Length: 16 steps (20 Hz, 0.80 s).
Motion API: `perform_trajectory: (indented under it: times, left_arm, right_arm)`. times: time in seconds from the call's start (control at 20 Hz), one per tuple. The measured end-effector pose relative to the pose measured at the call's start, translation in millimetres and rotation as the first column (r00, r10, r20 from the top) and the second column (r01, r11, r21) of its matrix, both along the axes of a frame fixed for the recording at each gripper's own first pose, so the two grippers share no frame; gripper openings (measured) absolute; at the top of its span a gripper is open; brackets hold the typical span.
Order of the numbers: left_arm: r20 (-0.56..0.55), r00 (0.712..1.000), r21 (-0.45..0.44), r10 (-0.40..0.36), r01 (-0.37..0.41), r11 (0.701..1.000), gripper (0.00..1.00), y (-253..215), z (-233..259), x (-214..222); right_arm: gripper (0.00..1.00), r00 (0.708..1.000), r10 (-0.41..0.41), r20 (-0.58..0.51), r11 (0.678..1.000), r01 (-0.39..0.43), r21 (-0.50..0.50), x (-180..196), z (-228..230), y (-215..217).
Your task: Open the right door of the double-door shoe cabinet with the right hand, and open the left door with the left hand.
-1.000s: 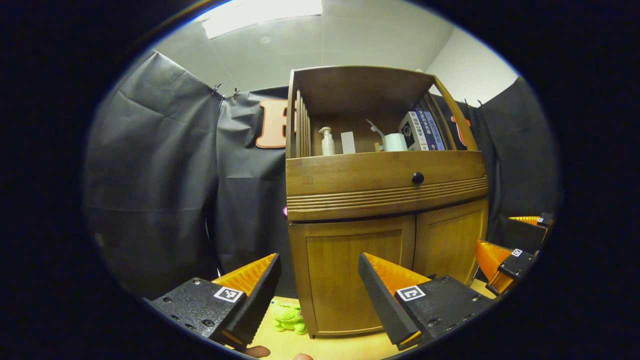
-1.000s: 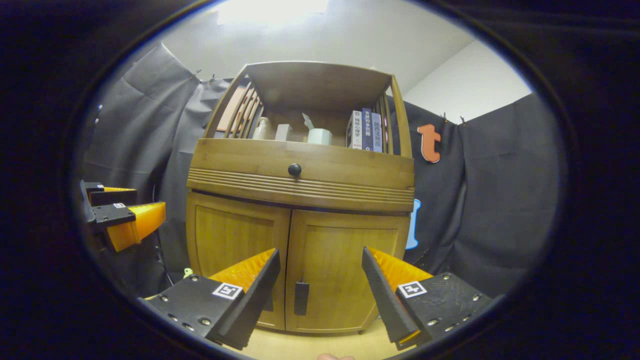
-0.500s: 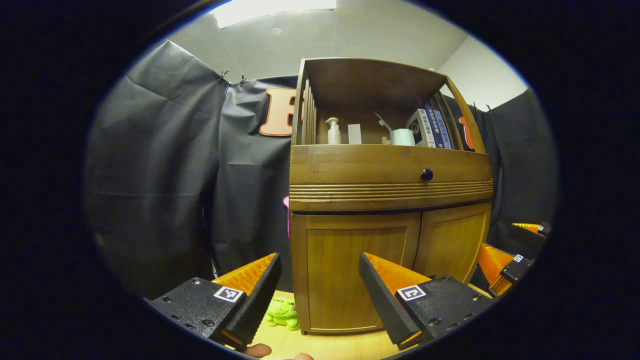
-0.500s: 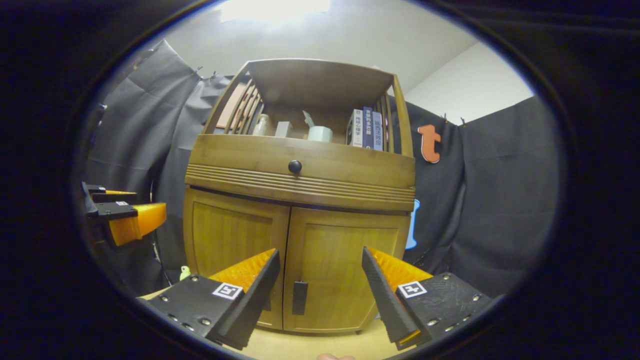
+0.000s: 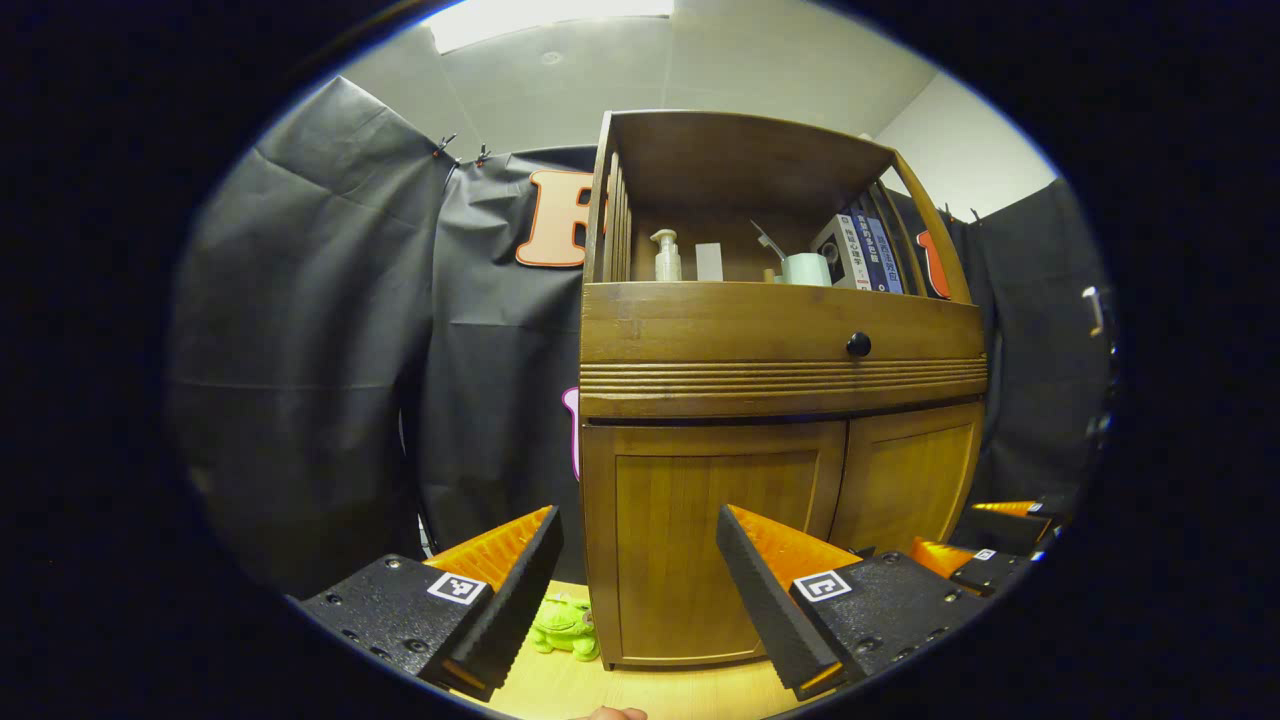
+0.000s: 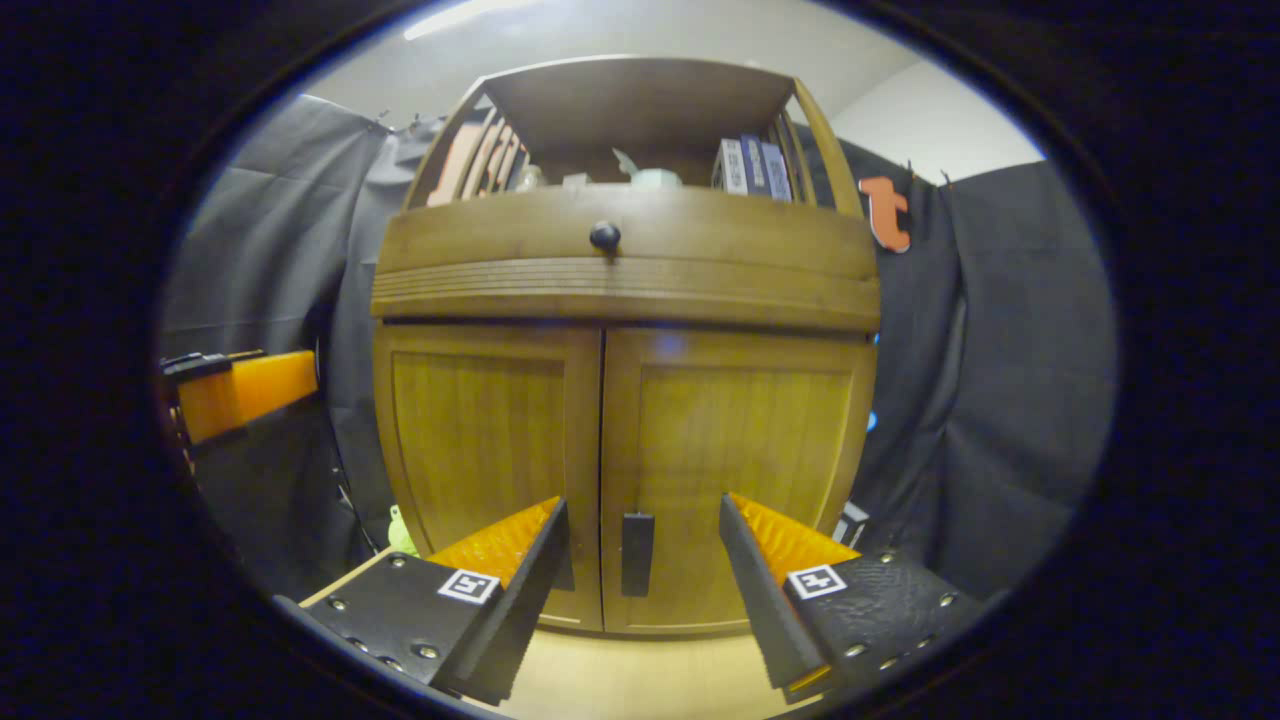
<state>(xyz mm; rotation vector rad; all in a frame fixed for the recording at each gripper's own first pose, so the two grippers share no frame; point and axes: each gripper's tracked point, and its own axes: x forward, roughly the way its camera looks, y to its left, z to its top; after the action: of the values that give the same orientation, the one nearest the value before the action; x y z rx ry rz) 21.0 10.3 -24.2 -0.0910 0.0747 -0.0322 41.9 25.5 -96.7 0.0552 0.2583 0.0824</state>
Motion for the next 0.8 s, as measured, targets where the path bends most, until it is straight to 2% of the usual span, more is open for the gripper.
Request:
perform_trajectory:
  times: [0.1, 0.25, 0.3, 0.45, 0.5, 0.6, 0.75, 0.8]
  left_arm:
    - [-0.005, 1.000, 0.009, 0.005, -0.005, 1.000, 0.96, 7, -3, -1]
    - [-0.008, 1.000, 0.035, 0.022, -0.022, 0.999, 0.96, 21, -6, 0]
    - [-0.007, 0.999, 0.041, 0.031, -0.031, 0.999, 0.95, 26, -6, 1]
    - [-0.013, 0.998, 0.053, 0.055, -0.055, 0.997, 0.95, 40, -9, 2]
    - [-0.019, 0.998, 0.062, 0.060, -0.058, 0.996, 0.95, 45, -10, 3]
    - [-0.030, 0.997, 0.083, 0.076, -0.073, 0.994, 0.95, 54, -14, 2]
    - [-0.042, 0.995, 0.091, 0.091, -0.087, 0.992, 0.95, 62, -19, 3]
    - [-0.045, 0.995, 0.082, 0.090, -0.086, 0.993, 0.95, 62, -20, 3]
  right_arm:
    - [0.82, 0.999, 0.002, -0.052, 1.000, -0.001, 0.009, 15, -23, 3]
    - [0.82, 0.994, -0.011, -0.109, 1.000, 0.010, -0.011, 37, -54, 6]
    - [0.71, 0.992, -0.007, -0.123, 1.000, 0.005, -0.016, 42, -61, 7]
    - [0.70, 0.987, -0.012, -0.163, 1.000, 0.008, -0.025, 62, -82, 15]
    - [0.61, 0.984, -0.021, -0.174, 1.000, 0.016, -0.027, 70, -90, 14]
    - [0.54, 0.981, -0.030, -0.192, 1.000, 0.028, -0.012, 80, -101, 16]
    - [0.55, 0.976, -0.048, -0.213, 0.999, 0.044, -0.024, 94, -114, 12]
    - [0.33, 0.973, -0.050, -0.224, 0.999, 0.048, -0.018, 94, -117, 14]
